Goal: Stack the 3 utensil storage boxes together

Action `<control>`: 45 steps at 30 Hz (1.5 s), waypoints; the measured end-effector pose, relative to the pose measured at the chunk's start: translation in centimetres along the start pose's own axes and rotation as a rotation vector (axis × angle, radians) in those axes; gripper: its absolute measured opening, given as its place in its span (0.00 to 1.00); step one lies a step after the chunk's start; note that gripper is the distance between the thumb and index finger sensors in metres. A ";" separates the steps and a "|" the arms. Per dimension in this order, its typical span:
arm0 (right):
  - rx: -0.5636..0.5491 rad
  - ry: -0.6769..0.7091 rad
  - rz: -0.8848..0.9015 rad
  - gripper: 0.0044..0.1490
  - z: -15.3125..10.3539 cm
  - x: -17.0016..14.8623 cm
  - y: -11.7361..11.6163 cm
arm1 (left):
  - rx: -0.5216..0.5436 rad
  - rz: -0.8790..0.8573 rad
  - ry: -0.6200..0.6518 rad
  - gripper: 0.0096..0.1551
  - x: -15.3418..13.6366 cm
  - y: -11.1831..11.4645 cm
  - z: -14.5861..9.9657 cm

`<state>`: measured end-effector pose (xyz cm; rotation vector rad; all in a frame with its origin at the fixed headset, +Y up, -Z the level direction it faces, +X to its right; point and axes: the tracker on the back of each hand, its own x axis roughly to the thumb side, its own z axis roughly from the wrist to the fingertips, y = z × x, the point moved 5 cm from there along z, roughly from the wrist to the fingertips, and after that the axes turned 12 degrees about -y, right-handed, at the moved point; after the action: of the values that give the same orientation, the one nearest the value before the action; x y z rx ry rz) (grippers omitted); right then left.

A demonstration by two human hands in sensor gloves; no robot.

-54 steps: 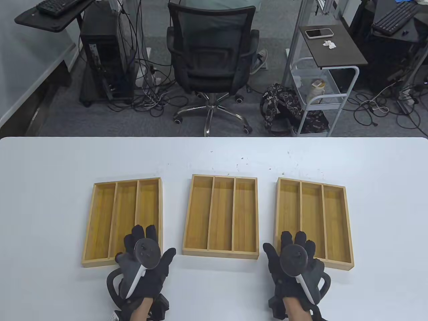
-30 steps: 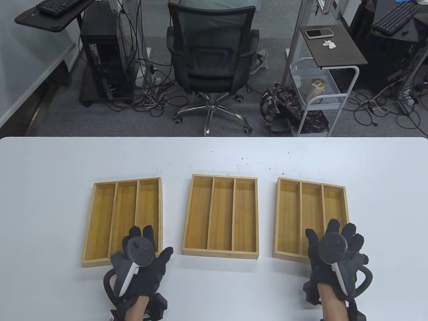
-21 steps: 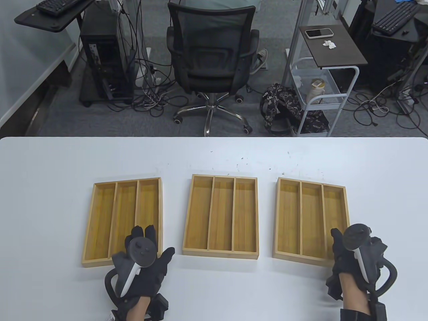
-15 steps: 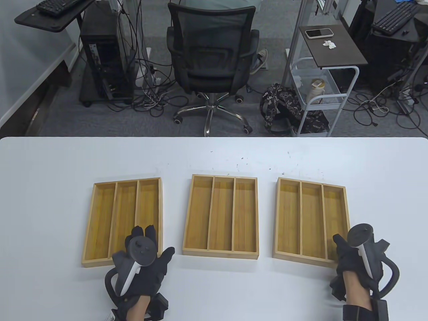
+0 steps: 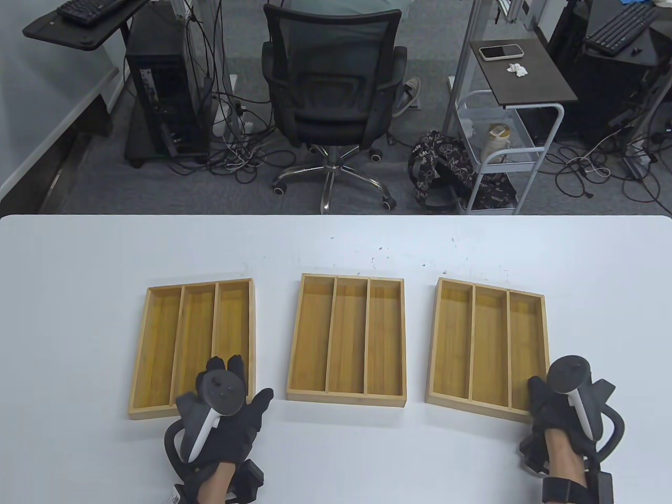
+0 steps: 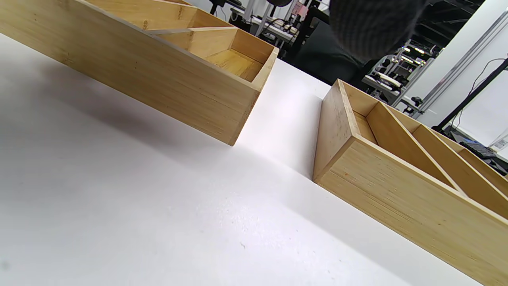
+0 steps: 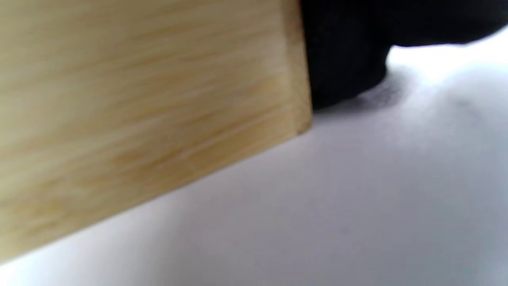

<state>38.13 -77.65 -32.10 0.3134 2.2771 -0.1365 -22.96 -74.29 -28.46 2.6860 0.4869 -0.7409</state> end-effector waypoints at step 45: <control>-0.201 0.477 0.260 0.26 -23.7 14.4 0.6 | 0.152 -0.020 0.100 0.37 3.5 0.7 -4.4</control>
<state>11.98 -69.71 -27.21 0.5800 2.6617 0.3326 -17.93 -72.36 -26.61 2.8749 0.5003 -0.6768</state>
